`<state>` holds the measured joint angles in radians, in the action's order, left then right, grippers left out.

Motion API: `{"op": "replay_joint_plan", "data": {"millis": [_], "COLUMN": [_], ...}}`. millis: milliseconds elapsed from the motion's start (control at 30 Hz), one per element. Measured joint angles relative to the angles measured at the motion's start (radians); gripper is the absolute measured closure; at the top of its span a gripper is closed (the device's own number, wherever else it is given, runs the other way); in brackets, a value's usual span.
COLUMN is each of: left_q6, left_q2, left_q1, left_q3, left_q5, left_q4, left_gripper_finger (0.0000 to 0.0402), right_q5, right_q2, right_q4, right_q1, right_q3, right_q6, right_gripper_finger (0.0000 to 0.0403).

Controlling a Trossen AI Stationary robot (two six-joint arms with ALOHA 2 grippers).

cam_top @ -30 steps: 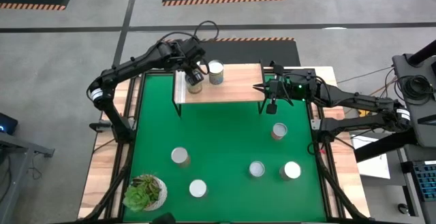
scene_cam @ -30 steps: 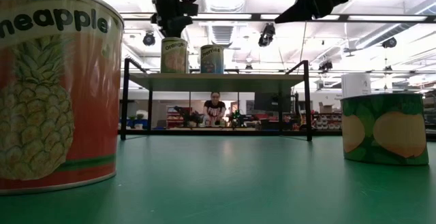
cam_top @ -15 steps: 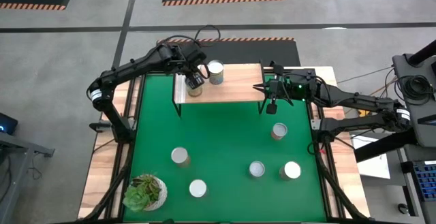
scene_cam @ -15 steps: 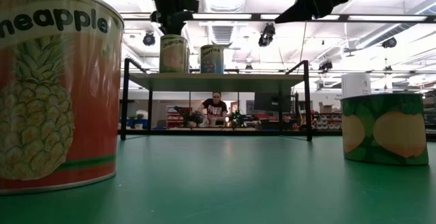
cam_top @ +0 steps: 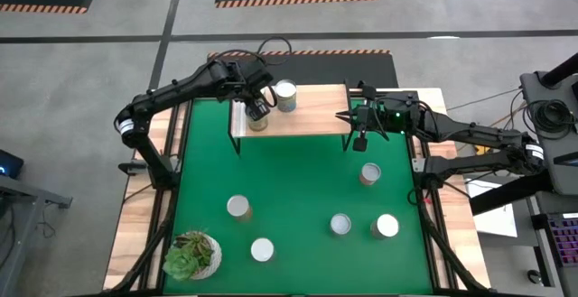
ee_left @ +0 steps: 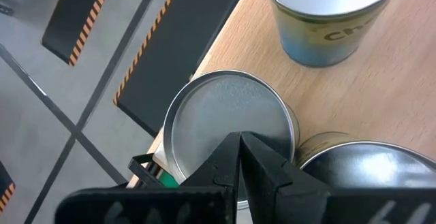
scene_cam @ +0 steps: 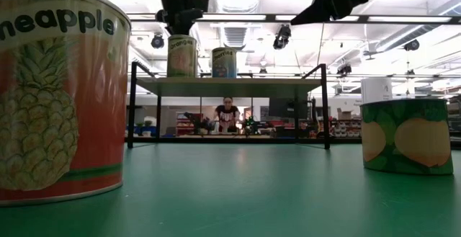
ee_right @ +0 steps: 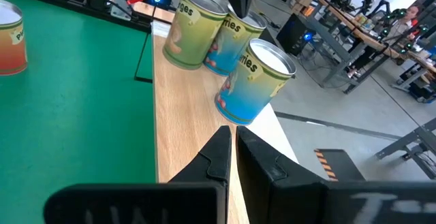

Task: Pick and place cans onto a shelf
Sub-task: Adjust the canned goods on the shelf

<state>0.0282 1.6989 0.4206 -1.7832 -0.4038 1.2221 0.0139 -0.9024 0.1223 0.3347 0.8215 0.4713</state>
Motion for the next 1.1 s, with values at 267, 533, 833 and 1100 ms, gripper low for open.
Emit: {"op": "replay_joint_plan", "data": {"millis": [267,533,833,1100], "left_q6": [0.018,0.01,0.005,-0.044], "left_q2": [-0.017,-0.027,-0.064,-0.198], "left_q1": [-0.01,-0.012,-0.095,-0.296], "left_q3": [0.002,-0.003,-0.047,0.115], "left_q5": [0.01,-0.023,-0.091,-0.094], "left_q4": [0.009,-0.002,-0.073,-0.296], "left_gripper_finger": [0.0402,0.0402,0.0402,0.0402], "right_q5": [0.0,0.0,-0.001,-0.002], "right_q2": [0.0,0.0,0.0,0.0], "right_q4": [0.001,0.001,0.0,0.0], "right_q1": [0.0,0.0,0.0,0.0], "right_q3": [0.0,0.0,0.0,0.0], "right_q6": [0.0,0.0,-0.014,-0.049], "right_gripper_finger": [0.039,0.039,0.039,0.039]}}
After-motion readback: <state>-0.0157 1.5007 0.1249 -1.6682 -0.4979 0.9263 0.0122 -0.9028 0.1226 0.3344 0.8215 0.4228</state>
